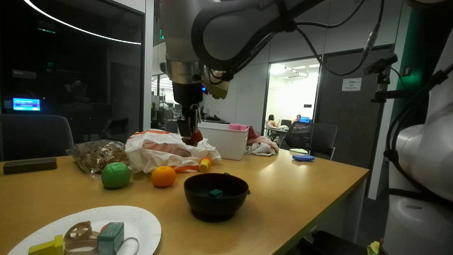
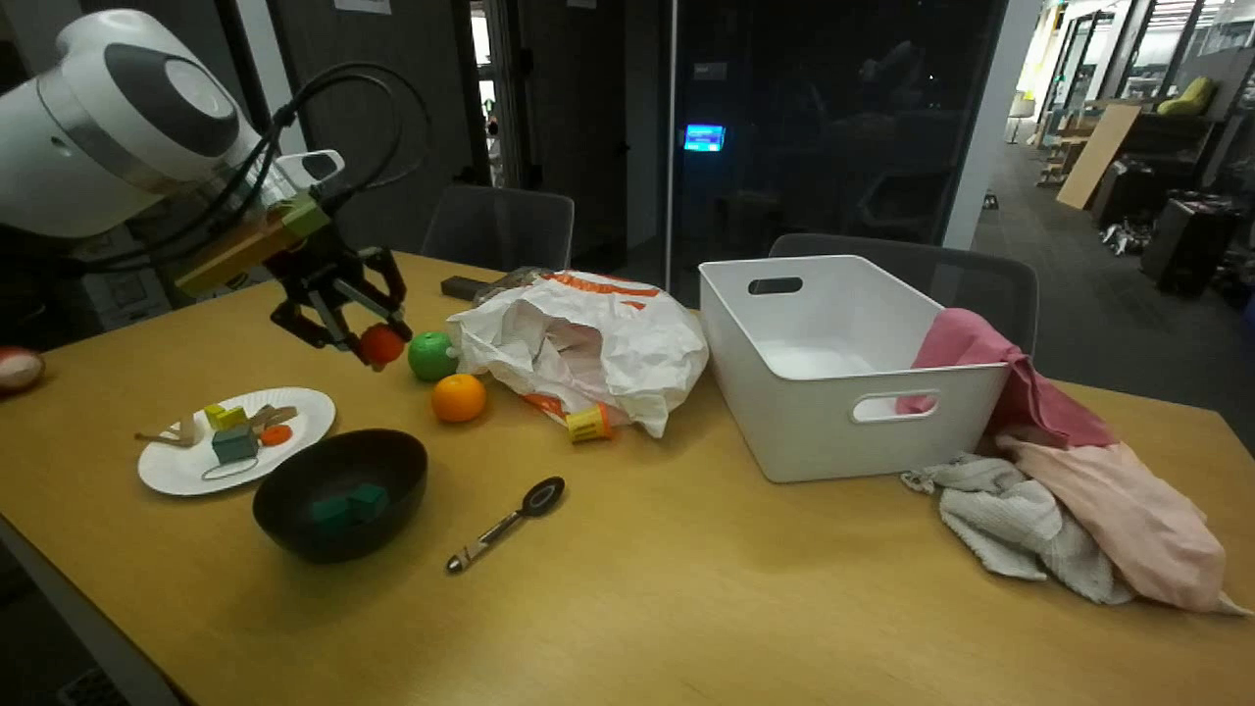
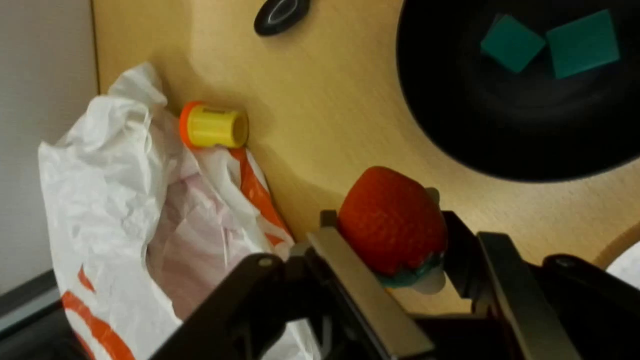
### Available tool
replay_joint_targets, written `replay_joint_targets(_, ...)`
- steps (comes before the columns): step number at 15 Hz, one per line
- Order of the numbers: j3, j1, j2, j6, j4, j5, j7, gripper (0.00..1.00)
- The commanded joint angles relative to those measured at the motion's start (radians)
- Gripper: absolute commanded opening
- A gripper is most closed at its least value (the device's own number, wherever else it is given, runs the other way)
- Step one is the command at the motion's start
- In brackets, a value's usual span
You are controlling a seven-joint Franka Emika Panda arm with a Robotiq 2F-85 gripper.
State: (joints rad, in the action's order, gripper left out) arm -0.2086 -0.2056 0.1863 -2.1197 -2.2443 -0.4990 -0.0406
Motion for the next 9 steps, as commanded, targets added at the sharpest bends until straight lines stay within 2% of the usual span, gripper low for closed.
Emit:
replay_joint_targets(1,0.022,0.034,0.062,0.026,-0.09,0.065,-0.027,0.27)
replay_joint_targets(6,0.068,0.069,0.059,0.004,-0.155,0.168,-0.006,0.27)
replay_joint_targets(9,0.096,0.064,0.046,-0.024,-0.17,0.308,0.045,0.27)
